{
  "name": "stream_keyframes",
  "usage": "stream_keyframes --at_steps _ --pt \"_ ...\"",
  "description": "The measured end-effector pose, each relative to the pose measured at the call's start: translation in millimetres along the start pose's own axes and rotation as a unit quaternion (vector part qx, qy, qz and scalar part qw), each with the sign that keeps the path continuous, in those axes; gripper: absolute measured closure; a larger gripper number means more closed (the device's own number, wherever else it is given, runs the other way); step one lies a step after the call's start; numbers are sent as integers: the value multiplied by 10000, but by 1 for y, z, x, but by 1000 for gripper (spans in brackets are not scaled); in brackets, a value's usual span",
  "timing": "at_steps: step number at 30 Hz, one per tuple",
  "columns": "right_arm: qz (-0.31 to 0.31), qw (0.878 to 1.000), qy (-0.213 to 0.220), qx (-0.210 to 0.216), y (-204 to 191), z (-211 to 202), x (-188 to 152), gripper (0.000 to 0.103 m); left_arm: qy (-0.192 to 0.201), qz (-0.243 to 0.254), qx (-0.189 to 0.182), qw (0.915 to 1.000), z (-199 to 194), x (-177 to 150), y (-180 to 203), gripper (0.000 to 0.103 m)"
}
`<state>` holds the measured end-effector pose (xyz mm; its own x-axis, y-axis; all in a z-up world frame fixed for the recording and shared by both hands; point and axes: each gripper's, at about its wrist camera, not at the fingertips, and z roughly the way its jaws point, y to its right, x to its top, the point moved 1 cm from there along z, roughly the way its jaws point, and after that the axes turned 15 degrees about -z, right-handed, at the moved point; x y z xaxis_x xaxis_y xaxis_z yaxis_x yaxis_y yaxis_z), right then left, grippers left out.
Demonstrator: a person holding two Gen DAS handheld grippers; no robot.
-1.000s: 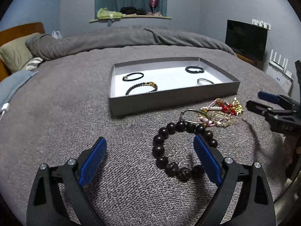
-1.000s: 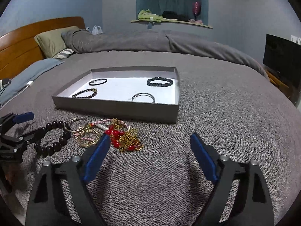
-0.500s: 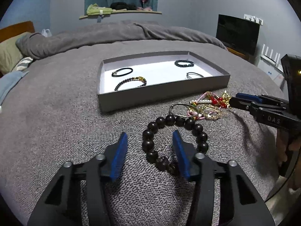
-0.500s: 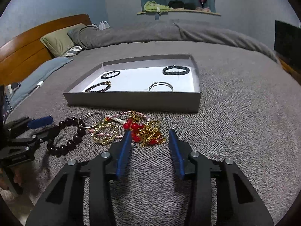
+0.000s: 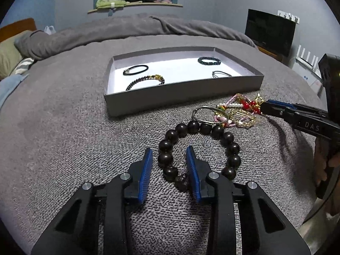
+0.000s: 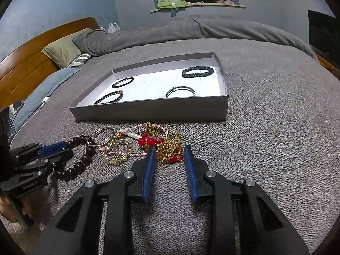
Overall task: Organize jewelry
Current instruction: 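Grasp the large dark bead bracelet with the left tool while the right tool grasps the red-gold necklace, then carry the dark bead bracelet and red-gold necklace over the tray and lower them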
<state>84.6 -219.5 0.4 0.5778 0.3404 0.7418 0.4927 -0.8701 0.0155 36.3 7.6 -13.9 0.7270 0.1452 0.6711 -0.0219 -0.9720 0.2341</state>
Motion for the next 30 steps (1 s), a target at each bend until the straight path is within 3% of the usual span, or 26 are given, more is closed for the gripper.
stream_keyframes --at_steps 8,11,14,27,30 --pt "102 9999 -56 41 4 3 0 87 -1 32 14 10000 2 0 2 76" --pt "6 10000 -5 -21 0 1 1 88 66 85 42 9999 -2 0 3 88" --pt "-58 9998 107 -128 -2 -4 3 89 217 30 10 9998 -9 3 0 88" --pt "-275 9949 788 -569 -3 -46 23 89 1355 -43 113 9907 -66 36 -7 88" --pt "-376 9928 907 -679 -4 -55 32 89 1615 13 323 9864 -74 57 -3 88"
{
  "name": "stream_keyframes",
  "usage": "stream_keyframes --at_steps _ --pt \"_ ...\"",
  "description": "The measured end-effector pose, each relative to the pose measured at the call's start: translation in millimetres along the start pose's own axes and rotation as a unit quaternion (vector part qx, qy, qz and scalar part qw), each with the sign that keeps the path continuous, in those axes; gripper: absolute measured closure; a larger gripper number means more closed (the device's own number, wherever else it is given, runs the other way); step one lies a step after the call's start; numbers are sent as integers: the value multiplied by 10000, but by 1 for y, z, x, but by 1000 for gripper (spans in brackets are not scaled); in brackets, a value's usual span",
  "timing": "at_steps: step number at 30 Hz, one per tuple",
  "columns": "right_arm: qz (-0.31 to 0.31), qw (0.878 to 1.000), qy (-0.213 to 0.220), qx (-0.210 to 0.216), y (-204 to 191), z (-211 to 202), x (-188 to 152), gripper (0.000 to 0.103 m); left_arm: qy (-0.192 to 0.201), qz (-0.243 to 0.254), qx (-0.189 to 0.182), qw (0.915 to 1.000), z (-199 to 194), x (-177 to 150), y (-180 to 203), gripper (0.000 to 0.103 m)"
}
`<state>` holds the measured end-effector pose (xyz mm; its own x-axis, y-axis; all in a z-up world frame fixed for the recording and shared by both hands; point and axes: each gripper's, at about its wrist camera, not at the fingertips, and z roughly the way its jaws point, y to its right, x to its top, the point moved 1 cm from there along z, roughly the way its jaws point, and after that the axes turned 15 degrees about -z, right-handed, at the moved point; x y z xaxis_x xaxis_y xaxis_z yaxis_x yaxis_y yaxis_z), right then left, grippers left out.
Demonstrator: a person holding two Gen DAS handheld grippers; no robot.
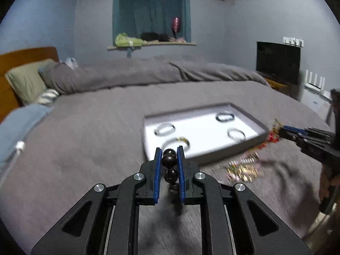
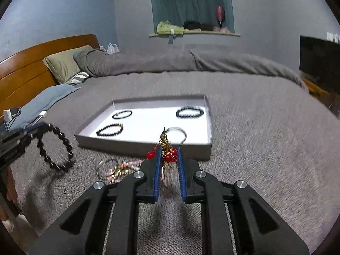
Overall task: Organize jewelry
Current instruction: 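Carry the dark bead bracelet and red-gold necklace over the tray and lower them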
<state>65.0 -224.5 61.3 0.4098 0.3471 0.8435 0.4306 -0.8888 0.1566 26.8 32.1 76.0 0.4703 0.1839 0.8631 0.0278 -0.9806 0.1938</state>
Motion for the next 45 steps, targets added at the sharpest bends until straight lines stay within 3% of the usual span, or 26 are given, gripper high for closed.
stream_keyframes --at_steps 11,18,22,25,28,32,41,45 --pt "-67 9987 497 -90 15 5 56 89 296 -427 -287 9982 8 71 0 88" --pt "-166 9985 526 -51 21 41 82 89 39 -496 -673 9965 55 85 23 88" --pt "-90 9992 393 15 30 65 84 89 -422 -387 -1037 9930 90 73 41 88" --pt "26 9998 212 31 39 83 79 89 -901 -540 -1456 9837 114 61 50 88" --pt "127 9999 11 45 47 96 71 89 -1290 -522 -1625 9768 131 47 56 88" --pt "150 9993 -328 85 51 114 62 89 -1621 -443 -1408 9757 147 27 54 88" --pt "88 9968 -799 -45 52 137 48 89 -1969 -437 -786 9763 157 9 21 88" --pt "35 9958 -915 21 47 143 44 89 -2062 -440 -789 9743 161 5 17 88"
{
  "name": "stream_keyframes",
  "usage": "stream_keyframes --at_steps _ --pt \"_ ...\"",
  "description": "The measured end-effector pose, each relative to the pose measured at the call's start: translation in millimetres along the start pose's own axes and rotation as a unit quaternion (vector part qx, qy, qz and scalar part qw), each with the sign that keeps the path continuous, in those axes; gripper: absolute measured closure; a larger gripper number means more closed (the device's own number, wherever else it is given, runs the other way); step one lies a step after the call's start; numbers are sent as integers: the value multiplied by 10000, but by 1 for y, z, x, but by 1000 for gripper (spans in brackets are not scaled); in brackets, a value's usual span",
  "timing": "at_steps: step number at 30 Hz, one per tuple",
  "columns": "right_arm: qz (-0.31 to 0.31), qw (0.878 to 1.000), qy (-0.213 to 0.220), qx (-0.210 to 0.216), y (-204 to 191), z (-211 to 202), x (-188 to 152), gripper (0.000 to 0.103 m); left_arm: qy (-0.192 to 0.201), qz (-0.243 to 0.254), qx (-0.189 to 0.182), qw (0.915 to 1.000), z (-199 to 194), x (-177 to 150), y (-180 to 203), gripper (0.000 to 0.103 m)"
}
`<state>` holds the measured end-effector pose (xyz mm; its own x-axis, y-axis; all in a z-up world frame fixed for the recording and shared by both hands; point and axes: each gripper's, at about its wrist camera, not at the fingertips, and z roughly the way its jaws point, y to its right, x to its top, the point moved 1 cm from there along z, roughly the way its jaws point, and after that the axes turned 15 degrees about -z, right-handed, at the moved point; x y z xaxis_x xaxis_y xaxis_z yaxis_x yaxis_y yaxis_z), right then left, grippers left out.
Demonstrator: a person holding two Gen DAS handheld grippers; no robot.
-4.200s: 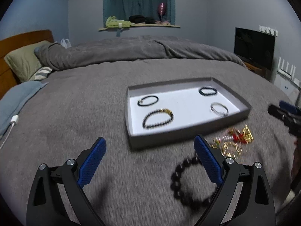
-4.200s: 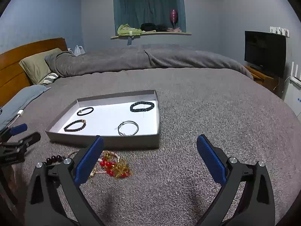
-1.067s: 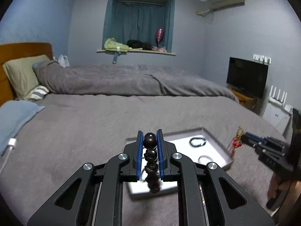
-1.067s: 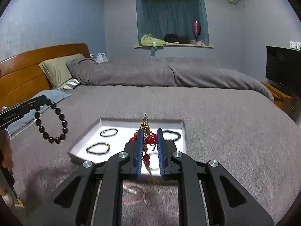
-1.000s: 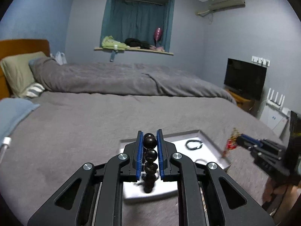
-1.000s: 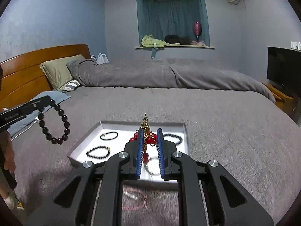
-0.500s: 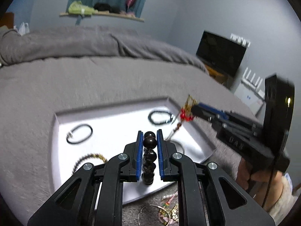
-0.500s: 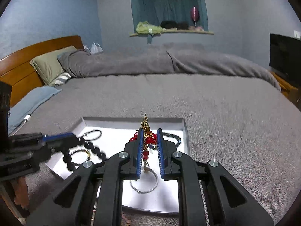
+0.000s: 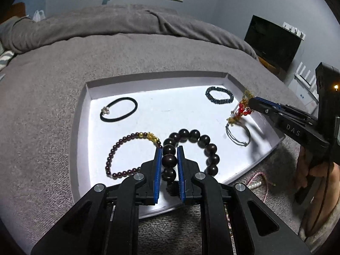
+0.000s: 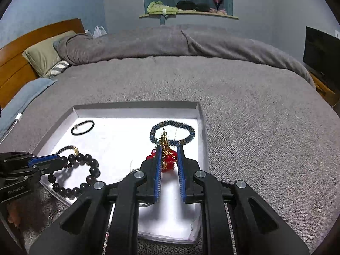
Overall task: Organize jewelry
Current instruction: 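Carry the dark bead bracelet and red-gold necklace over the tray and lower them, then open both tools to release the bracelet and necklace in the tray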
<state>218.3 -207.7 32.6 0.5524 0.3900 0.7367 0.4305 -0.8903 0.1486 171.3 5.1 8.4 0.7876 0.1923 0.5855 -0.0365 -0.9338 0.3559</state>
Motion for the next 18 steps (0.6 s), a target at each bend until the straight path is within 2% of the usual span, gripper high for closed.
stream_keyframes --at_steps 8,15,18 --pt "-15 9999 -91 -69 -1 4 -3 89 -126 43 -23 9999 9 -6 5 88" --pt "28 9999 95 -43 -1 -5 -2 89 -43 93 112 9999 5 -7 5 88" --pt "86 9998 187 -64 2 -9 0 86 30 134 139 9998 3 -7 7 80"
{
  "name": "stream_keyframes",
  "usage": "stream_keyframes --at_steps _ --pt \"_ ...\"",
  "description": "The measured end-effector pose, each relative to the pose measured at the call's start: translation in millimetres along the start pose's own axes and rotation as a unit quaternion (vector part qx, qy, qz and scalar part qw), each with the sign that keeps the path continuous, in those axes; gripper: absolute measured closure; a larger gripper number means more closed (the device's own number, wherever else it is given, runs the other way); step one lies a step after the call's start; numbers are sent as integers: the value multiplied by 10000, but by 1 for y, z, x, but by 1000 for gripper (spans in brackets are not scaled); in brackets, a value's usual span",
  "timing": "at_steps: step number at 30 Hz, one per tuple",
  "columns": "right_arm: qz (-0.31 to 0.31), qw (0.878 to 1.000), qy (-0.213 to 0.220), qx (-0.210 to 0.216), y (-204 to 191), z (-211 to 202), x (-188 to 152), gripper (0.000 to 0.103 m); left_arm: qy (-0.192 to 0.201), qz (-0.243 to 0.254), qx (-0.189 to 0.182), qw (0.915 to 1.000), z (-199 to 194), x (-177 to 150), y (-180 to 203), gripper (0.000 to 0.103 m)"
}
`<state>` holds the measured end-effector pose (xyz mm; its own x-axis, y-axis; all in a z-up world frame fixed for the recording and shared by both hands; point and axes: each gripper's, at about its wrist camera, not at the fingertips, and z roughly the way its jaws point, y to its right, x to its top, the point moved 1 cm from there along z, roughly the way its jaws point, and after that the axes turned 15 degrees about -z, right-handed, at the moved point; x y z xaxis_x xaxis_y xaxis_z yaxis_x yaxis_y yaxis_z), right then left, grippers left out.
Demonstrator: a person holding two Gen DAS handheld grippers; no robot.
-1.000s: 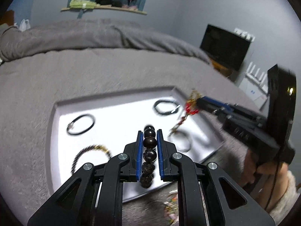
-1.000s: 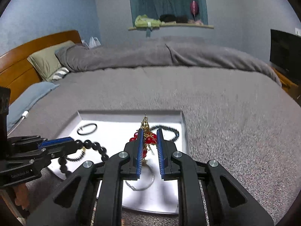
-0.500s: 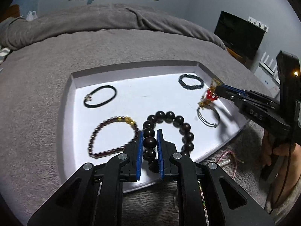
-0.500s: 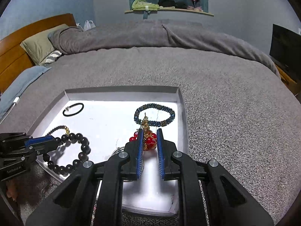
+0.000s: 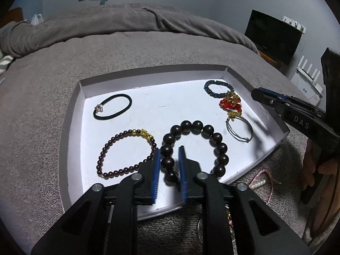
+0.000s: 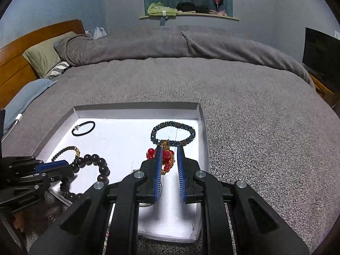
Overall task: Organize jewelry
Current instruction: 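Open both tools to release the bracelet and necklace in the tray, then withdraw both tools from the tray toward the remaining jewelry pile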
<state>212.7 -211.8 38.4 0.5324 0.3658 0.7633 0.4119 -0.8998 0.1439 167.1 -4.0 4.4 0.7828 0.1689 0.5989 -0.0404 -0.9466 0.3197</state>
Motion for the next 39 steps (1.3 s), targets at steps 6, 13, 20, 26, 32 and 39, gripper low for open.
stream_keyframes --at_steps 6,13,20,26,32,39 --pt "79 9999 150 -21 2 -8 3 70 258 135 124 9995 -8 1 7 74" --pt "64 9996 261 -52 0 -15 6 40 542 178 386 9976 -16 4 8 63" --pt "168 9988 450 -84 1 -27 5 13 979 247 536 9934 -33 1 12 27" --pt "283 9971 553 -439 4 -40 -2 5 1051 330 745 9911 -37 -1 14 24" --pt "586 9949 656 -496 11 -55 -14 5 1111 250 786 9904 -43 -5 9 19" --pt "572 9935 757 -635 7 -74 -28 5 1224 302 897 9880 -51 -18 13 13"
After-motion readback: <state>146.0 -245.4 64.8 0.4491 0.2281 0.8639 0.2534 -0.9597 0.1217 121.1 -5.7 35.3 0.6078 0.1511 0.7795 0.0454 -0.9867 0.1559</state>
